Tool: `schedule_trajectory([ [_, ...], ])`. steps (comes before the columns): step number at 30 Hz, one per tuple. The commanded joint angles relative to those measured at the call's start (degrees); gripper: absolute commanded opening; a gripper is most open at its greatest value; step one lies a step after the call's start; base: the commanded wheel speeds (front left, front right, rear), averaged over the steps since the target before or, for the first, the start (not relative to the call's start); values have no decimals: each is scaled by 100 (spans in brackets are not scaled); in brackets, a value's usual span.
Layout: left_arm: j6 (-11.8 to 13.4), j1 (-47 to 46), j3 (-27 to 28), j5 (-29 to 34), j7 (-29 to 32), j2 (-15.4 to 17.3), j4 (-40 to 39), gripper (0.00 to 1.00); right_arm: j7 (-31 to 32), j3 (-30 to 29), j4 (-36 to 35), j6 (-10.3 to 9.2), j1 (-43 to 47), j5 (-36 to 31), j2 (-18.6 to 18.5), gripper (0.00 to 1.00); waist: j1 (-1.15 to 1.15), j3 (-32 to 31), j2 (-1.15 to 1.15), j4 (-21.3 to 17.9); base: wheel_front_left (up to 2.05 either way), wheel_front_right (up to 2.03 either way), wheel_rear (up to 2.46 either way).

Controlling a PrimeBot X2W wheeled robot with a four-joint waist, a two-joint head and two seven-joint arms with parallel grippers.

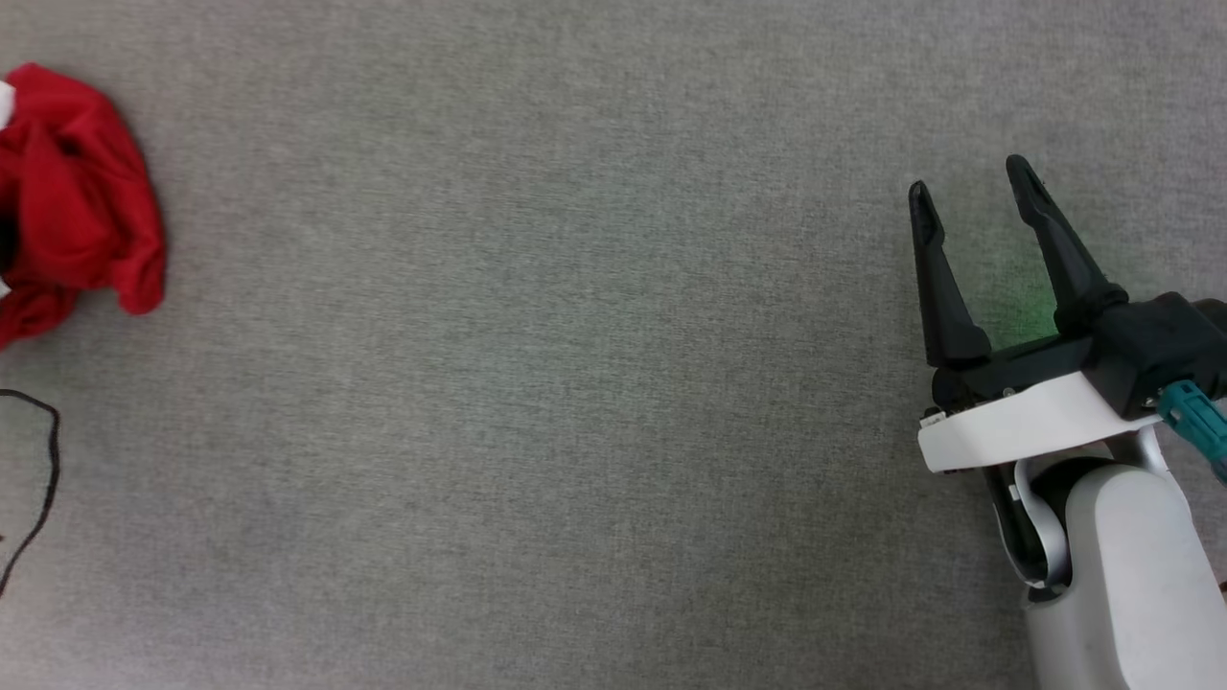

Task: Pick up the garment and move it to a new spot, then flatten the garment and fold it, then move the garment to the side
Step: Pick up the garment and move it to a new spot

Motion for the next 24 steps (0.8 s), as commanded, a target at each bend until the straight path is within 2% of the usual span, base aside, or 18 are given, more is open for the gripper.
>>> schedule_trajectory([
  [1,8,93,-39,-5,65,-92,136,46,-30,-1,9,-2,-82,-39,2,100,-1,101,0,-83,0,0,0],
  [2,19,104,-41,-14,77,-107,205,4,-33,-4,22,-2,-101,-36,2,100,-1,113,0,-83,0,0,0],
  [3,24,122,-40,-71,155,-140,282,0,-39,-6,35,-2,-121,-31,2,100,-1,112,0,-81,0,0,0],
  [8,65,129,-64,-15,-20,-147,324,0,-60,0,98,-2,-147,-27,2,100,-1,-12,0,-63,0,0,0],
  [15,272,-87,-149,425,-1272,13,96,0,-145,-46,291,-2,66,85,2,100,-1,-610,0,-36,0,0,0],
  [24,298,-223,-371,826,-2912,-246,-37,0,-211,-244,522,-2,542,322,2,100,-1,-1732,0,-66,0,0,0],
])
